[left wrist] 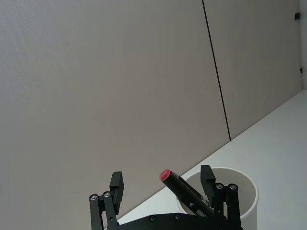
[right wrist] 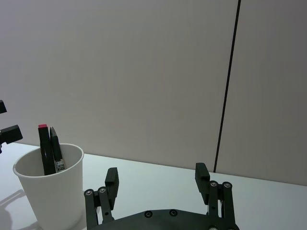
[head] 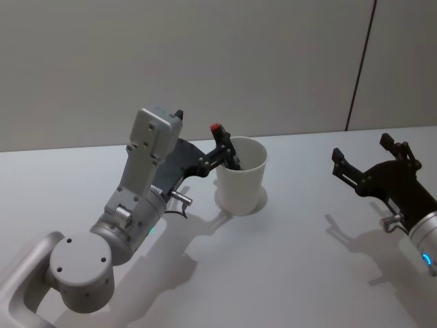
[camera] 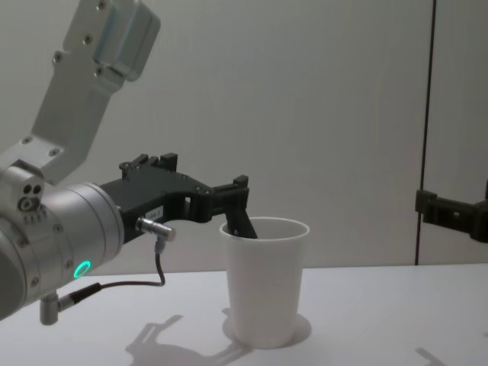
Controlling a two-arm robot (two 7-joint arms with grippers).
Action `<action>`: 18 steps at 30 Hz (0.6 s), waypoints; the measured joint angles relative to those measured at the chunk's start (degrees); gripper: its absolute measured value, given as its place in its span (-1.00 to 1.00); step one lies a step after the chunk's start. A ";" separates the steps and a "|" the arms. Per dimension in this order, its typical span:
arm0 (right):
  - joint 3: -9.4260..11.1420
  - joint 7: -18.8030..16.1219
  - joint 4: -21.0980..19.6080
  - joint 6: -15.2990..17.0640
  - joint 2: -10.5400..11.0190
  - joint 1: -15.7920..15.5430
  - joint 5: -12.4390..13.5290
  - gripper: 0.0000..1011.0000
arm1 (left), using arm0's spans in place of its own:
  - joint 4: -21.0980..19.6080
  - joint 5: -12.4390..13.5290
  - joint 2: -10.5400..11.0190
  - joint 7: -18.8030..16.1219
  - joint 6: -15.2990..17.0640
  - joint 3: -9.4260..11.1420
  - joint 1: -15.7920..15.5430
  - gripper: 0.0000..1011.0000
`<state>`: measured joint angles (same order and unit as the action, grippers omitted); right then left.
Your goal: Place the pen into the pen holder.
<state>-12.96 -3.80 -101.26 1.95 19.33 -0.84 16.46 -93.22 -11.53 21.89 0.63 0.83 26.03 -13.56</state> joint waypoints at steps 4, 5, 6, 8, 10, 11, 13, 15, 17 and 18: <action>0.01 0.00 0.00 0.00 0.00 0.00 0.00 0.98 | 0.00 0.00 0.00 -0.01 0.00 0.00 0.00 0.98; 0.02 0.00 0.00 0.00 0.00 0.00 0.00 0.98 | 0.00 0.00 0.00 -0.01 0.00 0.00 0.00 0.98; 0.02 0.00 0.00 0.00 0.00 0.00 0.00 0.98 | 0.00 0.00 0.00 -0.01 0.00 0.00 0.00 0.98; 0.02 0.00 0.00 0.00 0.00 0.00 0.00 0.98 | 0.00 0.00 0.00 -0.01 0.00 0.00 -0.01 0.98; 0.02 0.00 0.00 0.00 0.00 0.00 0.00 0.98 | 0.00 0.00 0.00 -0.01 0.00 0.00 -0.02 0.98; 0.02 -0.01 0.00 0.00 0.00 0.00 0.00 0.98 | 0.00 0.00 0.00 -0.01 0.00 0.00 -0.02 0.98; 0.03 -0.01 0.00 0.00 0.00 0.00 0.00 0.98 | 0.00 0.00 0.00 -0.01 -0.01 0.00 -0.02 0.98; 0.03 -0.02 0.00 0.00 0.00 0.00 0.01 0.98 | 0.00 0.00 0.00 -0.01 -0.02 0.00 -0.03 0.98; 0.02 -0.02 0.02 0.00 0.00 0.00 0.00 0.98 | 0.00 0.01 0.00 -0.01 -0.03 0.00 -0.03 0.98; 0.02 -0.02 0.02 0.00 0.00 0.00 0.00 0.98 | 0.00 0.02 0.00 -0.01 -0.03 0.00 -0.03 0.98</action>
<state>-12.94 -3.82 -101.25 1.95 19.33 -0.84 16.46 -93.21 -11.52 21.89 0.62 0.80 26.03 -13.59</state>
